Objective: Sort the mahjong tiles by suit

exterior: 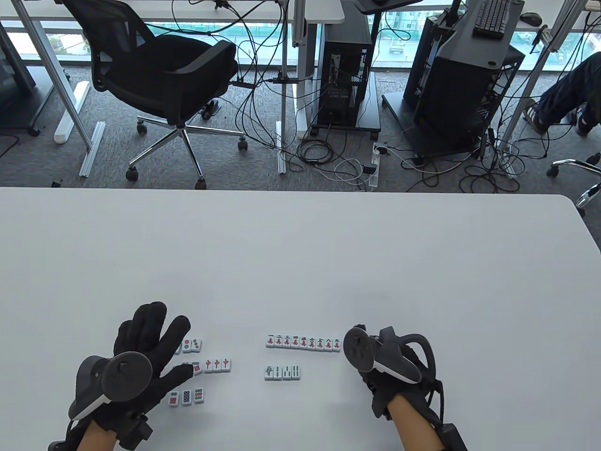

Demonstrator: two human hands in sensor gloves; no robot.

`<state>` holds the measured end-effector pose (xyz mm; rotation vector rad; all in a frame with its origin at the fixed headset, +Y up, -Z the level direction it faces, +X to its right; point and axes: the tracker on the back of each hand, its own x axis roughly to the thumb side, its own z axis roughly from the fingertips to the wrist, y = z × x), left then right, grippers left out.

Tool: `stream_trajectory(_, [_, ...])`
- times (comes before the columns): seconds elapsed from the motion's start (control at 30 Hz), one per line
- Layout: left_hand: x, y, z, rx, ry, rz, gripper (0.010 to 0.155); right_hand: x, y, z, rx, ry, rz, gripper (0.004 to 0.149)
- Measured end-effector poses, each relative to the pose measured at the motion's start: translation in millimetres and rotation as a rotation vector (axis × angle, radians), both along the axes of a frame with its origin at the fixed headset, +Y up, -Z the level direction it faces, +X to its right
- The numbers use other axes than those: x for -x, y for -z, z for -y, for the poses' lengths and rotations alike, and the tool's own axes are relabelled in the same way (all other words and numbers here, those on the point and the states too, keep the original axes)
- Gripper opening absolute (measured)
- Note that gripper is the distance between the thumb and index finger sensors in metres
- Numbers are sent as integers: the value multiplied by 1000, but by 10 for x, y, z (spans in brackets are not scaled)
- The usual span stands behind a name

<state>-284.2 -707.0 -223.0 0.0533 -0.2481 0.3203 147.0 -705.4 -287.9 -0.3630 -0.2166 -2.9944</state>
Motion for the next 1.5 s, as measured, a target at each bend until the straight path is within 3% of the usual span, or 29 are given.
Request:
stream_trajectory(0.2, [-1,0,7,0,6,-3,82,-355,36,184,18,-231,103,60])
stream_trajectory(0.6, [-11,18,31,22,16,-8,82,-467,139,550,96,-270,145,57])
stream_trajectory(0.8, [-16,23,31,30,18,-11,82,-471,140,533,85,-180,104,57])
stream_trajectory(0.97, [-27,27,31,33,23,-7,82,-112,-12,419,-14,-52,-46,58])
stream_trajectory(1.13, [-34,26,34,35,33,-10,82,429,-139,393,-19,74,-184,58])
stream_trajectory(1.3, [-40,25,32,38,28,-8,82,838,-191,472,-3,57,-268,58])
stream_trajectory(1.5, [-43,25,33,37,26,-6,82,1025,-153,575,36,56,-289,58])
